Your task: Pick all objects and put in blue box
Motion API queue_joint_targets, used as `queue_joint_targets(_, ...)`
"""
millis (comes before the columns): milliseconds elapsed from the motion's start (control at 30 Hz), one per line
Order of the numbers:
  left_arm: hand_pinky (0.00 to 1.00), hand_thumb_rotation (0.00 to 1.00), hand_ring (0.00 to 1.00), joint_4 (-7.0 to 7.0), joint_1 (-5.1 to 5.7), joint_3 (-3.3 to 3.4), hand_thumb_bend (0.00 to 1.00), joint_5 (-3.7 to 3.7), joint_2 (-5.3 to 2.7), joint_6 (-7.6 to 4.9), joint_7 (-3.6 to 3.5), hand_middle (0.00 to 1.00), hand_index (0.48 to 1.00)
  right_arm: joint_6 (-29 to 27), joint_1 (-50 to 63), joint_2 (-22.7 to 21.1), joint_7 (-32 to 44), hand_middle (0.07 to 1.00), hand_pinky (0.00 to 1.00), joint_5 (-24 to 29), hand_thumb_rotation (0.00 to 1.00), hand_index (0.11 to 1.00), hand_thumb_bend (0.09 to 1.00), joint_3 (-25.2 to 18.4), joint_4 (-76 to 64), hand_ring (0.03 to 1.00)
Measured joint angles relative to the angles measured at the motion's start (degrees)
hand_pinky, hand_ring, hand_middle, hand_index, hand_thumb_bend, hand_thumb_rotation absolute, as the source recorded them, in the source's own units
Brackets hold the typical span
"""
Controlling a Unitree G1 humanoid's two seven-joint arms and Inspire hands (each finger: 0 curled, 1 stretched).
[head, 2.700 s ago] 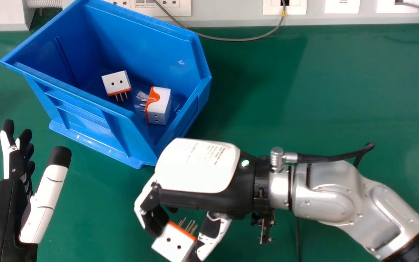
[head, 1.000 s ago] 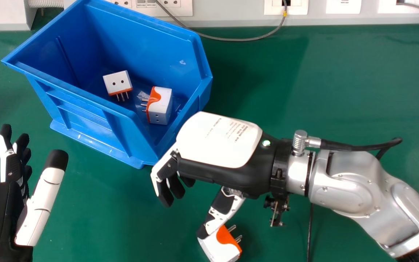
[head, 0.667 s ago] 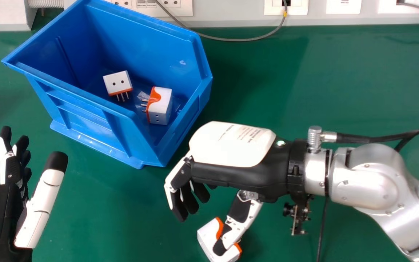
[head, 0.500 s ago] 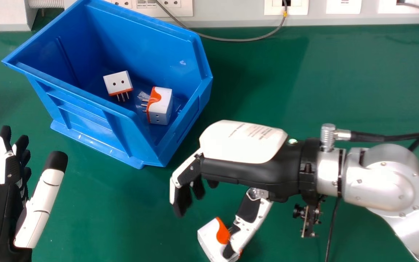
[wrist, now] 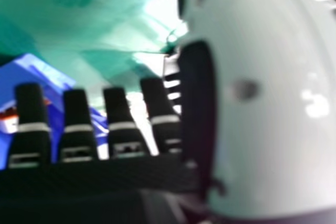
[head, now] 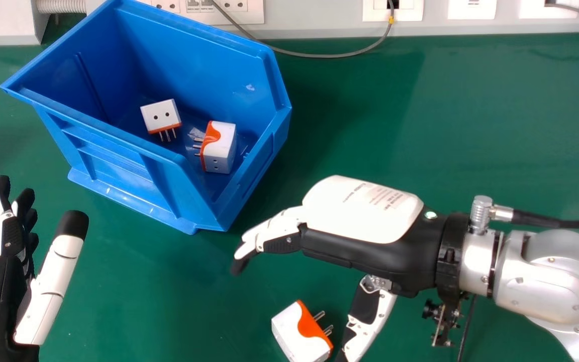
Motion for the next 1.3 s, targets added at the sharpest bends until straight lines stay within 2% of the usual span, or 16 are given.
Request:
queue_joint_targets(167,1.0,0.85,1.0,-0.13,0.04,0.06,0.76,-0.06,0.1,0.04,-0.23,1.0,1.0,-0.54,1.24,0.13,-1.41,0.932,0.82,-2.14,0.14,0.872,0.957,0.06,0.03,0.926)
queue_joint_targets(300,1.0,0.86,1.0,-0.75,0.37,0.1,0.77,-0.09,0.09,0.1,-0.27,1.0,1.0,-0.65,2.38,0.24,-2.23,0.928,0.82,-4.26,0.14,0.868,0.955,0.43,0.06,0.923)
queue_joint_targets(400,1.0,0.86,1.0,-1.13,0.47,0.11,0.78,-0.07,0.08,0.58,-0.27,1.0,1.0,-0.96,3.15,0.59,-2.67,0.929,0.83,-6.08,0.13,0.868,0.939,1.7,0.75,0.923)
queue_joint_targets(667,1.0,0.86,1.0,-1.85,0.54,0.12,0.78,-0.06,0.08,0.86,-0.26,1.0,1.0,-2.46,3.21,2.23,-5.46,0.927,0.84,-11.53,0.09,0.862,0.916,4.77,4.24,0.918)
queue_joint_targets(833,1.0,0.86,1.0,-3.19,0.91,0.11,0.77,0.02,0.03,1.97,-0.2,1.0,1.0,-5.46,2.61,3.04,-8.63,0.91,0.83,-17.12,0.1,0.845,0.918,7.64,7.85,0.904)
queue_joint_targets(1133,1.0,0.86,1.0,-3.55,0.6,0.14,0.77,0.02,0.08,3.16,-0.19,1.0,1.0,-7.52,0.1,5.29,-13.89,0.881,0.81,-25.47,0.05,0.818,0.88,11.89,17.32,0.88)
queue_joint_targets(1167,1.0,0.86,1.0,-3.55,0.57,0.15,0.77,0.01,0.07,3.21,-0.19,1.0,1.0,-7.82,-0.07,5.46,-14.77,0.877,0.81,-26.01,0.04,0.815,0.847,12.24,18.28,0.875)
queue_joint_targets(1233,1.0,0.86,1.0,-3.58,0.5,0.15,0.77,0.0,0.06,3.28,-0.19,1.0,1.0,-8.47,-0.32,5.78,-16.54,0.867,0.79,-26.84,0.03,0.807,0.717,12.57,20.24,0.863)
queue_joint_targets(1267,1.0,0.86,1.0,-3.65,0.51,0.15,0.77,0.0,0.06,3.3,-0.19,1.0,1.0,-8.69,-0.45,5.9,-17.45,0.867,0.79,-26.95,0.03,0.807,0.717,12.6,21.14,0.863)
queue_joint_targets(1300,1.0,0.86,1.0,-3.77,0.51,0.15,0.77,-0.01,0.06,3.33,-0.19,1.0,1.0,-9.04,-0.65,6.01,-18.51,0.863,0.78,-27.08,0.02,0.804,0.653,12.67,22.11,0.858)
